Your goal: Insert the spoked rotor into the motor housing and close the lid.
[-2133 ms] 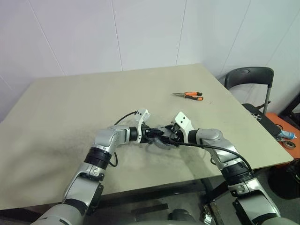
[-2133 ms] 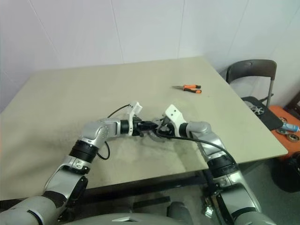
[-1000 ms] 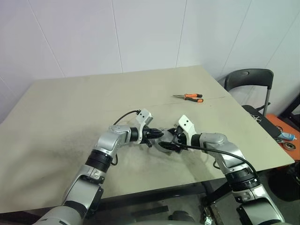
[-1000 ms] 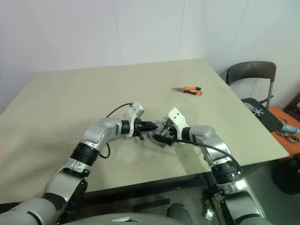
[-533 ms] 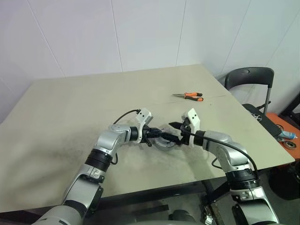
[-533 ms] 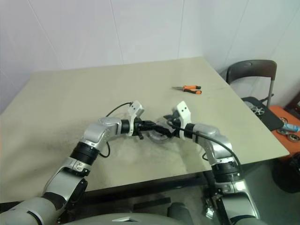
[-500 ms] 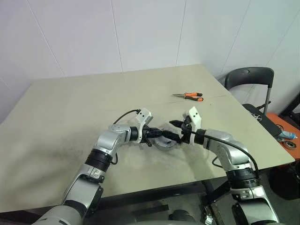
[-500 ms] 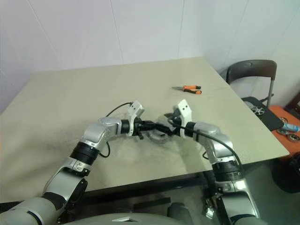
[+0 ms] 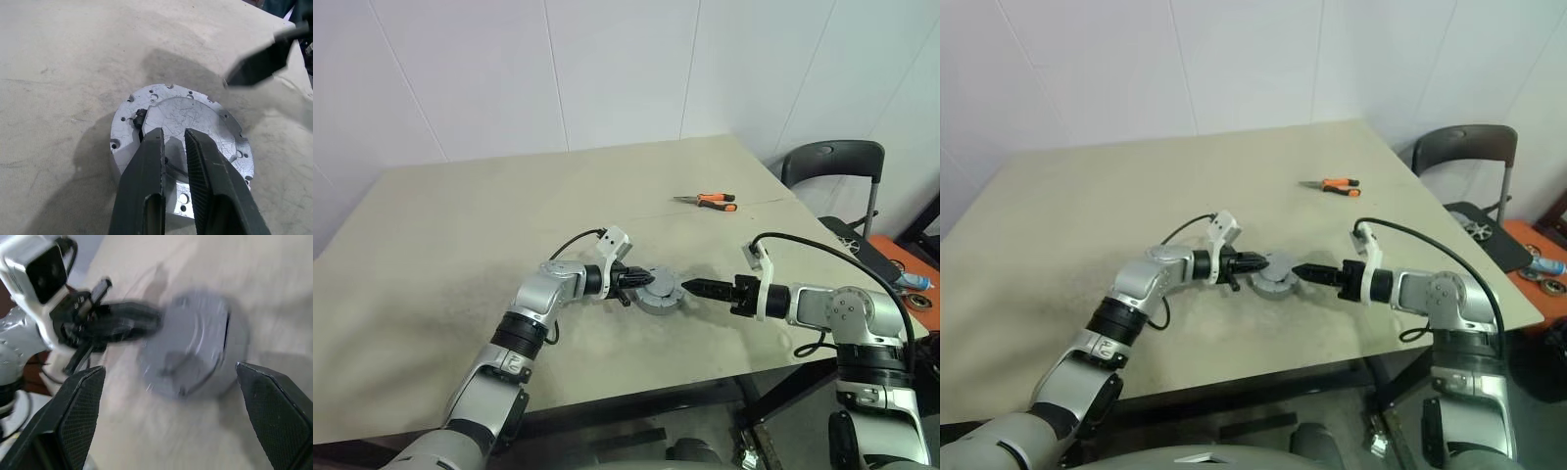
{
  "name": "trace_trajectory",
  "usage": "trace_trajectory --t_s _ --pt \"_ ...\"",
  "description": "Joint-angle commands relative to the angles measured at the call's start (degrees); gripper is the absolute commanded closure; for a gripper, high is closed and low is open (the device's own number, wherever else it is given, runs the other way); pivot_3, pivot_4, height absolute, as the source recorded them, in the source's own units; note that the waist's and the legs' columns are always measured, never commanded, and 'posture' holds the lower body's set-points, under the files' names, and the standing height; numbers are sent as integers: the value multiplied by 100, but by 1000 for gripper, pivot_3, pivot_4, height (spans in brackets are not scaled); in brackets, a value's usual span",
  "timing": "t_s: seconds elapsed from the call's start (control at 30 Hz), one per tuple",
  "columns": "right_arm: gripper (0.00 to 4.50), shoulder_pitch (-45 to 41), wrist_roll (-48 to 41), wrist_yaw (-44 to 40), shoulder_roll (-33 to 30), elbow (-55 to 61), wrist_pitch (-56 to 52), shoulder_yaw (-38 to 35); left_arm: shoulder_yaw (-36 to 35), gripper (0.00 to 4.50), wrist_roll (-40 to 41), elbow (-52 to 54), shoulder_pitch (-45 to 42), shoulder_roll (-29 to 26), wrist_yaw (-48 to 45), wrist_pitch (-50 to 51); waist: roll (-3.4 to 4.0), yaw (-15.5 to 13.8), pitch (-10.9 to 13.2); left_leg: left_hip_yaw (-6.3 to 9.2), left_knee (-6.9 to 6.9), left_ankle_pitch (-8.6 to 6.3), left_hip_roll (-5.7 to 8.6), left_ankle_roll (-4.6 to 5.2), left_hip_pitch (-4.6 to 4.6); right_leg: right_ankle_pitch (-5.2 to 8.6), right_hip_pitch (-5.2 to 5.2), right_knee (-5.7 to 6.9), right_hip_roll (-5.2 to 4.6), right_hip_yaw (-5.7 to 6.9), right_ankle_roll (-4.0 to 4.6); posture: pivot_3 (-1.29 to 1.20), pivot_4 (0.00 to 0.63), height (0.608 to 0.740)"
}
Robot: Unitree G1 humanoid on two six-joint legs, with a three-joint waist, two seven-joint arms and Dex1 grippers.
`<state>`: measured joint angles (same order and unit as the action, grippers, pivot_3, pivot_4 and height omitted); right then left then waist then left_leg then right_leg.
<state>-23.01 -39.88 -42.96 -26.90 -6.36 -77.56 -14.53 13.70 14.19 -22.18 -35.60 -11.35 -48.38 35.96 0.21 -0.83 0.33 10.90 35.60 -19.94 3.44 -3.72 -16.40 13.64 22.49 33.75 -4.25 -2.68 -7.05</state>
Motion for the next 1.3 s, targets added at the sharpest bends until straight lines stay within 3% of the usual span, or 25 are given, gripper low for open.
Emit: trace_trajectory --t_s 0.03,0.2,0.57,1.17,1.3 --pt "66 -12 -136 682 587 13 -164 -417 197 3750 -176 -327 320 -61 26 336 1 13 1 -2 5 0 0 0 -1 0 1 4 0 -2 -1 0 0 740" --pt "66 -23 -103 1354 1193 79 -273 -664 128 3750 -74 -123 400 -145 -132 442 13 14 10 -13 34 0 5 0 -2 3 11 40 0 -15 -8 0 0 740" --pt "66 182 95 1691 1318 89 56 -246 -105 3750 -21 -67 495 -484 -159 444 19 63 9 -13 46 0 4 0 7 13 4 51 5 -16 -25 0 0 740" --pt "66 105 666 2049 1911 -385 1205 499 -60 3750 -91 -119 513 -409 -152 457 11 68 5 -10 58 1 3 -2 20 10 -12 60 8 -16 -23 0 0 740" --pt "981 156 931 2378 2155 -700 1827 423 -41 3750 -110 -86 552 -378 -153 500 13 127 1 -10 57 1 2 -2 35 12 -29 61 10 -16 -20 0 0 740"
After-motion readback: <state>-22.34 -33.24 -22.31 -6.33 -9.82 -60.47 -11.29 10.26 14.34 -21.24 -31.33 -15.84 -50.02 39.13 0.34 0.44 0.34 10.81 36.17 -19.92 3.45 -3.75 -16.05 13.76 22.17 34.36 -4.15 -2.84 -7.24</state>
